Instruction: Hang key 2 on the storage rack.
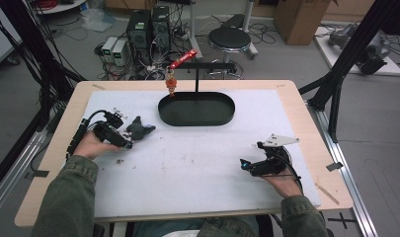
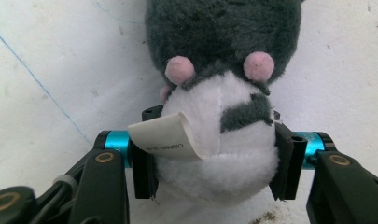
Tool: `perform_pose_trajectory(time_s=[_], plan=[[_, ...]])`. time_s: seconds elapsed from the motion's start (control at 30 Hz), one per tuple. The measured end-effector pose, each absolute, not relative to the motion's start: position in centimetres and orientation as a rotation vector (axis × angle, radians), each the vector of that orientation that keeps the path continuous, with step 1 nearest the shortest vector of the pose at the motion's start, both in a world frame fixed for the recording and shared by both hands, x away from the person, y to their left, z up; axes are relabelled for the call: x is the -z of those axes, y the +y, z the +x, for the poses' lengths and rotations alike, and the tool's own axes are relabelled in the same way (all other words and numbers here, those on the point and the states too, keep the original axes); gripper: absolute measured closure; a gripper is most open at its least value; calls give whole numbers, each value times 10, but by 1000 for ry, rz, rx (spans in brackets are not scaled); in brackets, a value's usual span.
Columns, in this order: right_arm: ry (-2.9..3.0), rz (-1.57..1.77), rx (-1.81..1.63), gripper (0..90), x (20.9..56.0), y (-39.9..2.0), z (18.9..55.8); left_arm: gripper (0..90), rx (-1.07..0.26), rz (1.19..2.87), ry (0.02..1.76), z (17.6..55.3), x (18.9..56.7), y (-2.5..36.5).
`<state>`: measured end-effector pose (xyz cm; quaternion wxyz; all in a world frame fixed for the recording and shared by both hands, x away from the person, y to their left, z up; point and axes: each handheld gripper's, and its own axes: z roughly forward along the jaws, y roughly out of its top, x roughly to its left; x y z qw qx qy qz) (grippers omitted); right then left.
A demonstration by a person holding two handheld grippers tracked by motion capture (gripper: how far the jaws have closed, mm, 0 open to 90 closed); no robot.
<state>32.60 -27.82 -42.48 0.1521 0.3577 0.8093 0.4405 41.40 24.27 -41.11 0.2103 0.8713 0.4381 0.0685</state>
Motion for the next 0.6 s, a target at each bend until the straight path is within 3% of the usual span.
perform_pose_trajectory(time_s=[0.6], plan=[[2327, 1026, -1270, 5, 425, -278, 327, 483, -246, 2356, 1171, 405, 376, 249]])
